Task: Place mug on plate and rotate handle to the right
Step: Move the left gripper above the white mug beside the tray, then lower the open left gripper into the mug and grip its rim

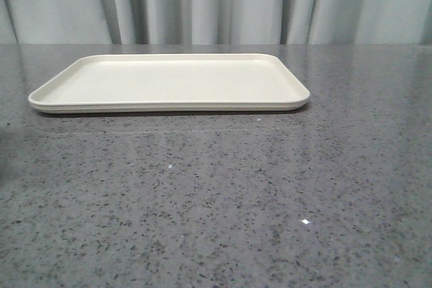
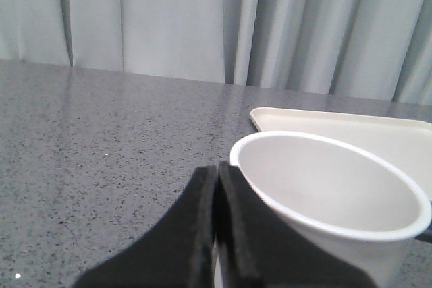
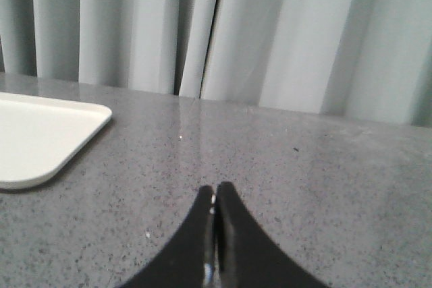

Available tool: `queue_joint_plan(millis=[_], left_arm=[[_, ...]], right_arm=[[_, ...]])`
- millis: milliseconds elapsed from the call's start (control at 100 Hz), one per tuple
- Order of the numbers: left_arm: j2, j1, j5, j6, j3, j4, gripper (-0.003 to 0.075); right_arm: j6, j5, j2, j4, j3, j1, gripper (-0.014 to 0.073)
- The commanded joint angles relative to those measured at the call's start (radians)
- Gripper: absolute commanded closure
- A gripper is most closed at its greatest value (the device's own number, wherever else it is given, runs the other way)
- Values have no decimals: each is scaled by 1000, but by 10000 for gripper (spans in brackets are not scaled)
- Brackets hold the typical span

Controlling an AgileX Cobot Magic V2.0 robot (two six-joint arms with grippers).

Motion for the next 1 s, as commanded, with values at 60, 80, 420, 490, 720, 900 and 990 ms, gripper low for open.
queue_joint_plan(millis=[60,80,420,490,720,900,990], left_arm=[[-10,2,-23,-1,-113,-36,740],[-2,2,-10,-1,-131,-36,740],[259,2,451,-1,-491,-61,740],[326,2,527,-1,-567,-81,740],[532,2,773,-1,-816,-90,740],[624,2,865,-1,-946,-90,740],[639,2,875,-1,-964,-108,740]], right_arm=[[15,43,-9,-7,-163,-8,660],[15,75,-4,-7,-178,-8,660],[15,435,201,-7,-504,-8,660],[15,502,254,-7,-562,-8,660],[15,700,435,-7,-737,-8,660],[15,803,534,-7,-849,-8,660],[15,814,552,-4,-871,-8,660]])
